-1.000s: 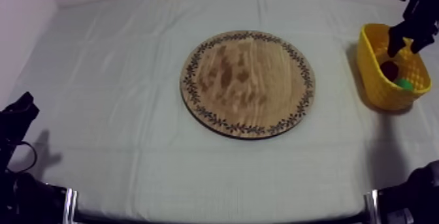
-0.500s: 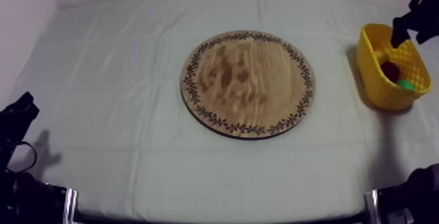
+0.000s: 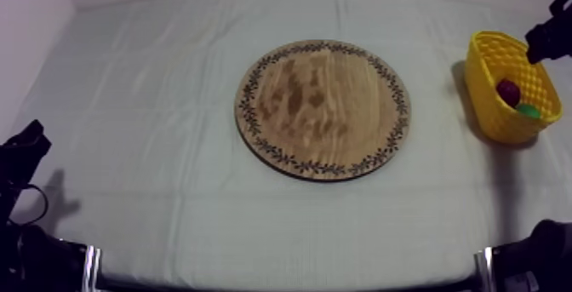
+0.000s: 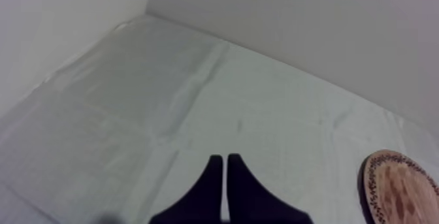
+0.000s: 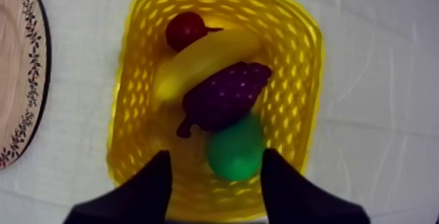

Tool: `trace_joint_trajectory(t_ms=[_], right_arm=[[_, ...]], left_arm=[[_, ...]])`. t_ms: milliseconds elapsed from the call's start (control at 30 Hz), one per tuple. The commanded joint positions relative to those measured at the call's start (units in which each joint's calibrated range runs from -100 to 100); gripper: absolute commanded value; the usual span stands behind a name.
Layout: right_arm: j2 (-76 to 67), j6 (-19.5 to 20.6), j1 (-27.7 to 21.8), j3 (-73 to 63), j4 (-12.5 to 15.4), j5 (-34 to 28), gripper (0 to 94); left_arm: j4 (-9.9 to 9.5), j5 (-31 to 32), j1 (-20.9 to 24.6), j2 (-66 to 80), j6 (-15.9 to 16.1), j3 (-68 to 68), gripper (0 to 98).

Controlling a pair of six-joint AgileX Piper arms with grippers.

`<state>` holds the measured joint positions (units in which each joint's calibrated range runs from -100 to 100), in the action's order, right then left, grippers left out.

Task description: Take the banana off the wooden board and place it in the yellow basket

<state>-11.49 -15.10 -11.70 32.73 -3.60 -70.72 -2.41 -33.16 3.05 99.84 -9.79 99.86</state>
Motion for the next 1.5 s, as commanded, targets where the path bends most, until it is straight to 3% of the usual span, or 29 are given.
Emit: trace_joint_trajectory(t_ms=[0, 300, 500, 800, 1067, 1300, 1467], right_arm=[[-4.3, 0.1, 0.1, 4.4, -0.1, 2.5, 37.4], [-16.4, 2.1, -0.8, 18.8, 1.2, 16.0, 21.5], [-25.3, 0.5, -0.5, 26.2, 2.5, 23.7, 10.1], [-39.9, -7.3, 0.1, 30.3, 10.7, 20.5, 0.9], [-54.6, -8.7, 0.4, 40.7, 14.3, 21.8, 0.3], [-65.1, -7.1, 0.7, 49.5, 16.3, 24.9, 0.2], [-70.2, -9.2, 1.0, 56.2, 19.7, 28.3, 0.2]], left_arm=[[-0.01, 0.0, 0.0, 0.0, 0.0, 0.0, 0.1], [-0.01, 0.0, 0.0, 0.0, 0.0, 0.0, 0.1], [-0.01, 0.0, 0.0, 0.0, 0.0, 0.0, 0.1], [-0.01, 0.0, 0.0, 0.0, 0.0, 0.0, 0.1], [-0.01, 0.0, 0.0, 0.0, 0.0, 0.0, 0.1], [-0.01, 0.0, 0.0, 0.0, 0.0, 0.0, 0.1], [-0.01, 0.0, 0.0, 0.0, 0.0, 0.0, 0.1]])
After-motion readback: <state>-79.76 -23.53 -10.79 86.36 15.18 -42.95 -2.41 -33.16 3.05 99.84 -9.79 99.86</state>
